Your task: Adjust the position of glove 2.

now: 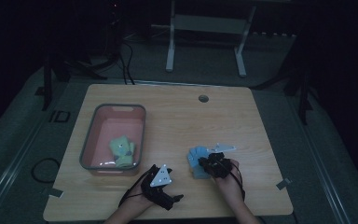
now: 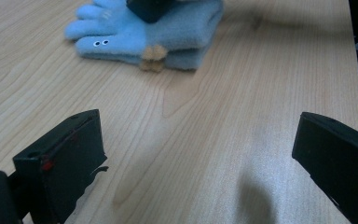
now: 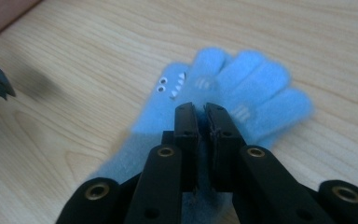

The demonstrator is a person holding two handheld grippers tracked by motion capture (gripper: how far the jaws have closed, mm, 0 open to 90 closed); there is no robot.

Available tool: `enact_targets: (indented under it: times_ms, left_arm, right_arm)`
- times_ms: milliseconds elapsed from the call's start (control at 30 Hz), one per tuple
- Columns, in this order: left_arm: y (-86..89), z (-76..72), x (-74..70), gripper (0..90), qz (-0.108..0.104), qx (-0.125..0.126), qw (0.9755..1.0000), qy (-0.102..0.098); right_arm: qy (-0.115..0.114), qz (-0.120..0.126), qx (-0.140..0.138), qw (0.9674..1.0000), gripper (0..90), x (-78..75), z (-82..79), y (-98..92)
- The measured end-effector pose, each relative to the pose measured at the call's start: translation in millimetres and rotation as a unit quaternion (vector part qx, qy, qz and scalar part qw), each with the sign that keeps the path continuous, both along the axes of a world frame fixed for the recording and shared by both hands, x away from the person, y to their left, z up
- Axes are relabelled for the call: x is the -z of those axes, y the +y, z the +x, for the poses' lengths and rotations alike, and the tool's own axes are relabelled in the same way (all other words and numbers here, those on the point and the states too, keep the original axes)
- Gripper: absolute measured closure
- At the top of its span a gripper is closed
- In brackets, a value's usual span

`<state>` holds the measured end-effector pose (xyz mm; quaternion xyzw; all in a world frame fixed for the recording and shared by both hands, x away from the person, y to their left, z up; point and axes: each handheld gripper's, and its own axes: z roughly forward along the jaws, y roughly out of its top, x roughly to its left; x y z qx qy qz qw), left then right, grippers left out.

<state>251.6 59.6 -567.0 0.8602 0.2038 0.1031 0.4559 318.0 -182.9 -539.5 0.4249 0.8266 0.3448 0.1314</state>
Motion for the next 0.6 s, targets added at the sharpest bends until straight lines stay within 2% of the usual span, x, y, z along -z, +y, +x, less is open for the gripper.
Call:
enact_targets:
  times_ms: [67,167,333,500,567,600]
  left_arm:
    - [-0.5,-0.6,-0.2,2.4,0.001,0.001,1.0000,-0.005]
    - [-1.3,-1.1,-0.4,2.4,0.009,-0.001,0.9999,-0.011]
    - [-3.7,-2.7,-2.1,2.5,0.021,0.000,0.9995,-0.023]
    - [-2.5,-2.8,-4.1,2.5,0.004,-0.010,0.9996,-0.024]
    - [-2.2,-3.0,-4.4,2.5,0.003,-0.017,0.9994,-0.031]
    - [-1.9,-3.1,-4.6,2.5,-0.002,-0.016,0.9994,-0.031]
  right_arm:
    - [0.002,0.003,-0.002,1.0000,80.6,1.2,0.1,-1.2]
    - [-0.002,0.008,-0.007,0.9999,72.2,-3.1,-1.3,-3.2]
    - [-0.007,0.026,-0.032,0.9991,54.3,-11.4,-2.2,-11.7]
    - [-0.007,0.043,-0.034,0.9985,28.7,-16.5,-0.2,-24.5]
    - [-0.009,0.041,-0.037,0.9984,26.8,-17.4,0.2,-29.7]
    - [-0.008,0.048,-0.039,0.9981,24.1,-17.8,0.3,-32.5]
